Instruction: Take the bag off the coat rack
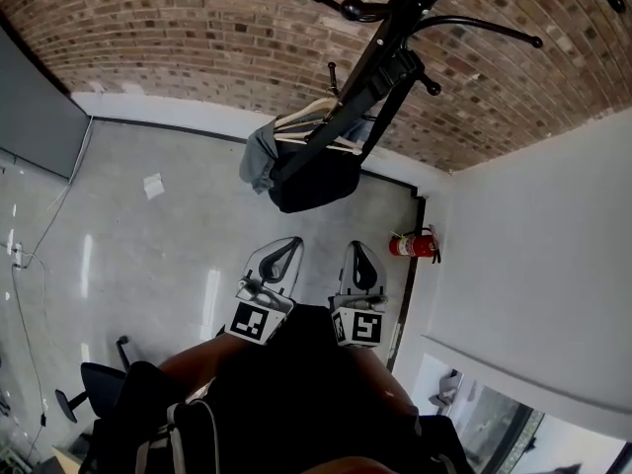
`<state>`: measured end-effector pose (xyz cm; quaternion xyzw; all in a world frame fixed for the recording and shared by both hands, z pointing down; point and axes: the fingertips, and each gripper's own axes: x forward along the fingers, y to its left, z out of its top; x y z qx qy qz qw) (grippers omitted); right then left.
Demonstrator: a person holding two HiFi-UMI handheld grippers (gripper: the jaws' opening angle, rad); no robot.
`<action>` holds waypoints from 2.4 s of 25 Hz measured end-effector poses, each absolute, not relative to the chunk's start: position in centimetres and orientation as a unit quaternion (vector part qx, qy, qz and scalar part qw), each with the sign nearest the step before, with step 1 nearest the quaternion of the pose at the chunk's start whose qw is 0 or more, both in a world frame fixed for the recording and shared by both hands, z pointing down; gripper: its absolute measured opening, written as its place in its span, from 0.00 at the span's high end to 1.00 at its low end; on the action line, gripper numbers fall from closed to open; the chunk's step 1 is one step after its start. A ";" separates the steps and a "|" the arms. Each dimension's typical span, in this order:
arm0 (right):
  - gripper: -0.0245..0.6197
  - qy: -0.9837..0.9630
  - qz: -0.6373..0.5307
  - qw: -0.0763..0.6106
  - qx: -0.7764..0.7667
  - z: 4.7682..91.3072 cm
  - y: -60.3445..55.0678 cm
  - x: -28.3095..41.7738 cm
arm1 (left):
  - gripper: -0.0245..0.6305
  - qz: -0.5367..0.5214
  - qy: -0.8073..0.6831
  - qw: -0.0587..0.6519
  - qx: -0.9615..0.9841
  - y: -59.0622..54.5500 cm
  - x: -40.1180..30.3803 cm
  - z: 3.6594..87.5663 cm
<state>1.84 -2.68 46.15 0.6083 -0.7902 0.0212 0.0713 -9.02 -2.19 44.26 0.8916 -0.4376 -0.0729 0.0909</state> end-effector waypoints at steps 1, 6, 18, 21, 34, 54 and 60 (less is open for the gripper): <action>0.93 -0.789 0.026 0.070 0.610 46.4 -3.0 1.8 | 0.93 -0.072 -0.438 0.091 0.892 -2.4 -9.1 44.4; 0.93 -0.784 0.041 0.072 0.615 47.1 -4.3 1.4 | 0.93 -0.068 -0.440 0.109 0.889 -3.1 -10.2 45.1; 0.93 -0.779 0.048 0.073 0.621 46.7 -5.2 1.6 | 0.93 -0.069 -0.459 0.098 0.880 -5.9 -11.8 44.8; 0.93 -0.784 0.051 0.072 0.614 46.9 -4.8 1.1 | 0.93 -0.084 -0.462 0.097 0.878 -6.1 -11.8 44.3; 0.93 -0.801 0.045 0.063 0.593 47.0 -5.5 1.8 | 0.93 -0.099 -0.465 0.102 0.874 -5.9 -10.7 44.0; 0.93 -0.842 0.027 0.004 0.539 43.3 -19.0 7.5 | 0.93 -0.087 -0.490 0.064 0.865 -18.0 -3.1 41.1; 0.93 -0.861 0.011 -0.006 0.508 42.1 -22.5 8.7 | 0.90 -0.080 -0.518 0.056 0.850 -20.8 -1.9 42.0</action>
